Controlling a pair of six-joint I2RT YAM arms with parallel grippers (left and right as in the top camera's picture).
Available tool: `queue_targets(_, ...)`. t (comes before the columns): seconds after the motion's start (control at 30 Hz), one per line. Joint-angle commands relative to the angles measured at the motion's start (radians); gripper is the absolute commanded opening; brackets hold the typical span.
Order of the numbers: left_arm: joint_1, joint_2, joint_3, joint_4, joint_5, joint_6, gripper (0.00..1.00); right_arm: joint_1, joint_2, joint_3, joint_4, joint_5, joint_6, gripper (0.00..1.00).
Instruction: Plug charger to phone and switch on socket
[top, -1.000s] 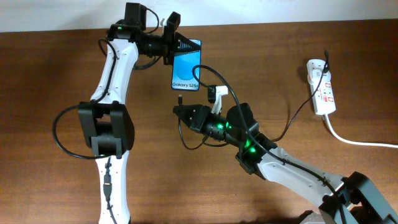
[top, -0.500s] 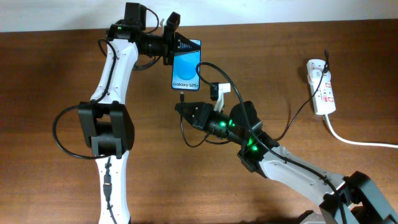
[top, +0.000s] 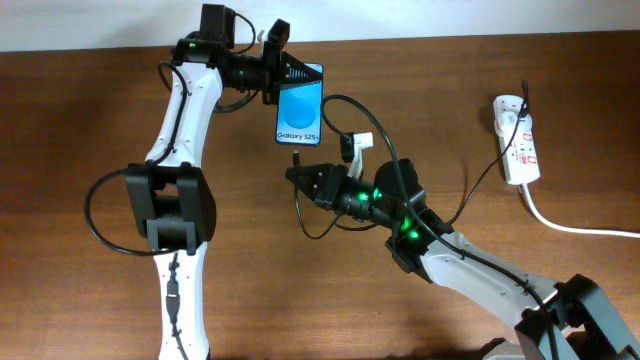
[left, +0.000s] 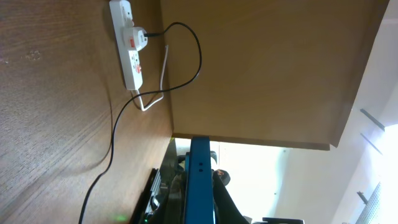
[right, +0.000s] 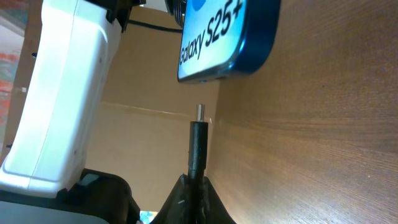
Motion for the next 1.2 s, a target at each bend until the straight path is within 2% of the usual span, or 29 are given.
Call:
queue_targets(0.0,0.006,-0.019,0.008,0.002,0.071,-0.013,0.00,-0.026,0.004,0.013,0.003,-0.021,-0.002,0.04)
queue_targets(0.33,0.006,-0.019,0.008,0.018,0.122,-0.016,0.00,-0.028,0.009,0.013,0.071,-0.051,-0.006,0.04)
queue_targets(0.43,0.006,-0.019,0.008,0.022,0.122,-0.062,0.00,-0.028,0.024,0.013,0.075,-0.051,-0.005,0.04)
queue_targets(0.57,0.008,-0.019,0.008,0.196,0.119,-0.218,0.00,-0.027,0.044,0.013,0.093,0.007,0.073,0.04)
queue_targets(0.63,0.013,-0.019,0.008,0.289,0.085,-0.326,0.00,-0.027,0.047,0.013,0.209,0.009,0.068,0.04)
queue_targets(0.7,0.019,-0.019,0.008,0.411,0.065,-0.454,0.00,-0.027,0.048,0.013,0.220,0.013,0.047,0.04)
queue_targets(0.77,0.016,-0.019,0.008,0.485,0.047,-0.528,0.00,-0.027,0.048,0.013,0.220,0.016,0.045,0.04)
queue_targets(1.17,-0.010,-0.019,0.008,0.489,0.025,-0.532,0.00,-0.060,0.056,0.014,0.235,0.014,0.038,0.04)
